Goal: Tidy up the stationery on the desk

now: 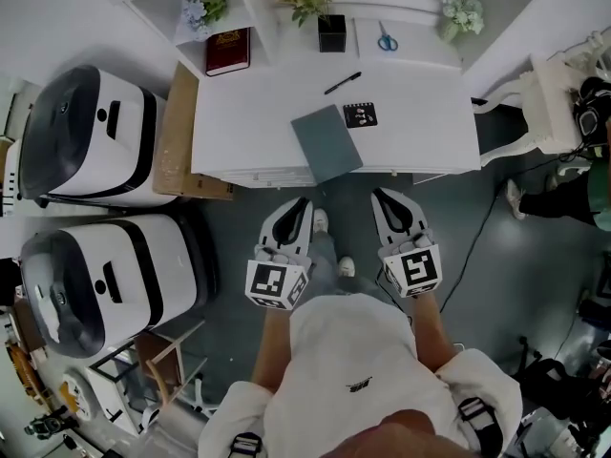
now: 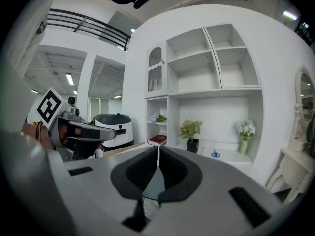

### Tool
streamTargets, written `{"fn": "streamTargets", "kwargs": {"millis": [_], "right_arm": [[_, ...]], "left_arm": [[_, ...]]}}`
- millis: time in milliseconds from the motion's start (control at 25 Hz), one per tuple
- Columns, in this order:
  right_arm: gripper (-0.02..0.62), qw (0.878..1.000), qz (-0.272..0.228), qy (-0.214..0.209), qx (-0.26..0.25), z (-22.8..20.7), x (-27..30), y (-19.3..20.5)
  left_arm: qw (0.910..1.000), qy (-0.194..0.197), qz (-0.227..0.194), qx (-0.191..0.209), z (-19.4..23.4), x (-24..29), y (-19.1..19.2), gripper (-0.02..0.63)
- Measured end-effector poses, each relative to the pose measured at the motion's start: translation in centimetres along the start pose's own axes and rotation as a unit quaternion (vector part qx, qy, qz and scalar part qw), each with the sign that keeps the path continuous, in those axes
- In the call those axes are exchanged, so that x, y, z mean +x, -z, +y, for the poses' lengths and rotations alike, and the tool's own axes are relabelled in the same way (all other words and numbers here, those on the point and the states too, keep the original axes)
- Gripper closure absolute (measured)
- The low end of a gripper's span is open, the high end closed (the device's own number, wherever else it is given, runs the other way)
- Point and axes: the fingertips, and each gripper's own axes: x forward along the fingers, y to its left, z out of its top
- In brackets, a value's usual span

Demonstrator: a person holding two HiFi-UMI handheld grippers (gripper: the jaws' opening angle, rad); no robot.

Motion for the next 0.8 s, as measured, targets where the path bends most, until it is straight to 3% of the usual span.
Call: {"fn": "streamTargets", "kwargs": {"millis": [800], "right_arm": [[0.594, 0.996, 0.087, -0.004, 0.035, -2.2, 10.8, 6.6]], "left_arm": [[0.9932, 0.031, 0.102, -0.047, 7.9, 8.6, 7.6, 0.606]]}}
